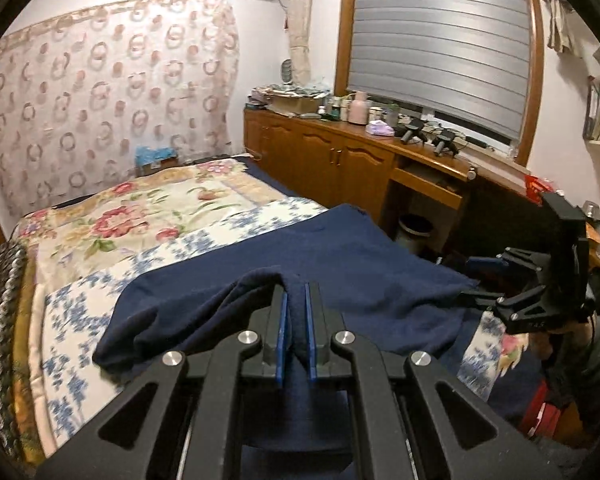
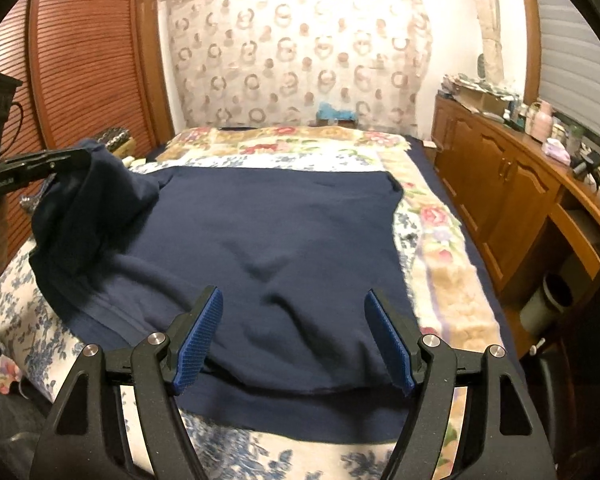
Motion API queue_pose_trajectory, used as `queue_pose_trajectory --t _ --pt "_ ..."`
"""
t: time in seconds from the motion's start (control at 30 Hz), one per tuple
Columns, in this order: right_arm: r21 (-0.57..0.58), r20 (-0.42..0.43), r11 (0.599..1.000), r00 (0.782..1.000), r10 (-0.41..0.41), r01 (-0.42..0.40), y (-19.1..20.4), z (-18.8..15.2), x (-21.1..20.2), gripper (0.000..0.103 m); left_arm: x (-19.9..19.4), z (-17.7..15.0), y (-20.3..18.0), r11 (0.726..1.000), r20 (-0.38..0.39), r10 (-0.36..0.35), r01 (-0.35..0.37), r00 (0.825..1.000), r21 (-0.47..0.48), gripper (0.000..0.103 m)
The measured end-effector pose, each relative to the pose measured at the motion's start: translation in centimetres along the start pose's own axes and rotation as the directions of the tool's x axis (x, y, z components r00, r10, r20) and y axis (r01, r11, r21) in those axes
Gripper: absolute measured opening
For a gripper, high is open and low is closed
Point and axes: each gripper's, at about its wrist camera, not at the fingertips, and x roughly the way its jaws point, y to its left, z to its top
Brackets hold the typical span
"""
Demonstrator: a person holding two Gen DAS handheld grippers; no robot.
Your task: Fold small clothes
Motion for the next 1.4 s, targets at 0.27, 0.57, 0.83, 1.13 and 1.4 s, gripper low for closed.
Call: queue_pose_trajectory --t 0.27,0.57,0.83,1.13,1.4 --pt "0.030 0.038 0.999 0.999 -0.019 0.018 -1.6 0.3 -1.8 0.075 0.9 4.1 -5.0 0.995 0.033 -0.069 0.066 0.997 0.074 0.005" --pt "0.048 0.061 0.998 0.998 -0.031 0.028 -2.6 0.3 -3.1 0.075 2.1 6.9 -8.3 0.988 0.008 -0.123 0.121 0.992 0.099 0.008" --pt "0.047 0.041 0.999 0.999 -0.016 0.014 -2.6 0.4 -1.8 0.075 4.1 4.3 -7.7 0.985 -0.090 -0.123 0.132 0.988 0.109 0.042" --pt "-0.005 -0.017 1.000 1.000 0.017 -0.017 -1.0 1.4 2.1 0.075 3.1 0.8 -3.7 0.998 -0.092 -0.040 0.044 0.995 0.051 0.055" --pt "-0.081 -0.129 0.996 0.991 0.025 -0.035 0.2 2.2 7.6 0.060 2.7 -2.9 1.1 0.996 -0.111 0.074 -0.078 0.991 -0.038 0.055"
